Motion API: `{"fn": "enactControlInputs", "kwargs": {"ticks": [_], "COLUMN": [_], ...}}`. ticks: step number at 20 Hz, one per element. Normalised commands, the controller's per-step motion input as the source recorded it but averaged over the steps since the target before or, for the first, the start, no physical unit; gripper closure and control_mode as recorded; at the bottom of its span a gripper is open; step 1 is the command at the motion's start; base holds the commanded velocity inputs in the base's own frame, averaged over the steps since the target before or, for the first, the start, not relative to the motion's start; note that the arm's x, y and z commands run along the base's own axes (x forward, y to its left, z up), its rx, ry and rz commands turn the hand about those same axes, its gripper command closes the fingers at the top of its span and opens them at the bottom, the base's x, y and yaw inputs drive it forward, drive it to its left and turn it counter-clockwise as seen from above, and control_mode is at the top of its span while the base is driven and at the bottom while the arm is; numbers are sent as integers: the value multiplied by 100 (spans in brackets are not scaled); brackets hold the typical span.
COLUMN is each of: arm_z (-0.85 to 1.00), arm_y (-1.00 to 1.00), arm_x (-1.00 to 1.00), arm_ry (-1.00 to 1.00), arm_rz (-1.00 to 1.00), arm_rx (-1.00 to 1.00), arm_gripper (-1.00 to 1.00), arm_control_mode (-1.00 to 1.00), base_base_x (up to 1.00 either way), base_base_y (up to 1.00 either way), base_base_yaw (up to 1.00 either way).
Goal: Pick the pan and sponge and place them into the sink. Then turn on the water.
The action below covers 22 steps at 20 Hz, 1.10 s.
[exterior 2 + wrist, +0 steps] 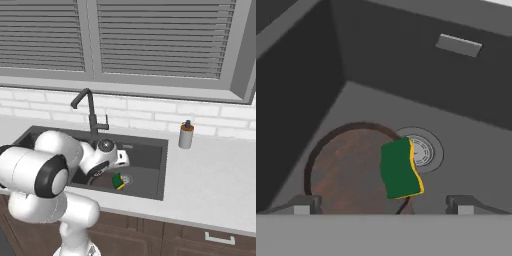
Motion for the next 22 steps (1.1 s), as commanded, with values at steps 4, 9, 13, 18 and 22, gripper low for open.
{"fn": "enactControlInputs", "kwargs": {"ticks": [4, 9, 13, 18, 22], "arm_z": [100, 100, 51, 0, 8], "arm_y": [0, -3, -16, -2, 0], "arm_x": [0, 0, 0, 0, 0], "arm_ry": [0, 5, 5, 0, 0], "arm_rz": [-21, -20, -11, 0, 0], "arm_rx": [8, 9, 7, 0, 18], "arm_gripper": [-100, -100, -100, -100, -100], "arm_control_mode": [-100, -100, -100, -100, -100], "base_base_x": [0, 0, 0, 0, 0], "base_base_y": [0, 0, 0, 0, 0], "base_base_yaw": [0, 0, 0, 0, 0]}}
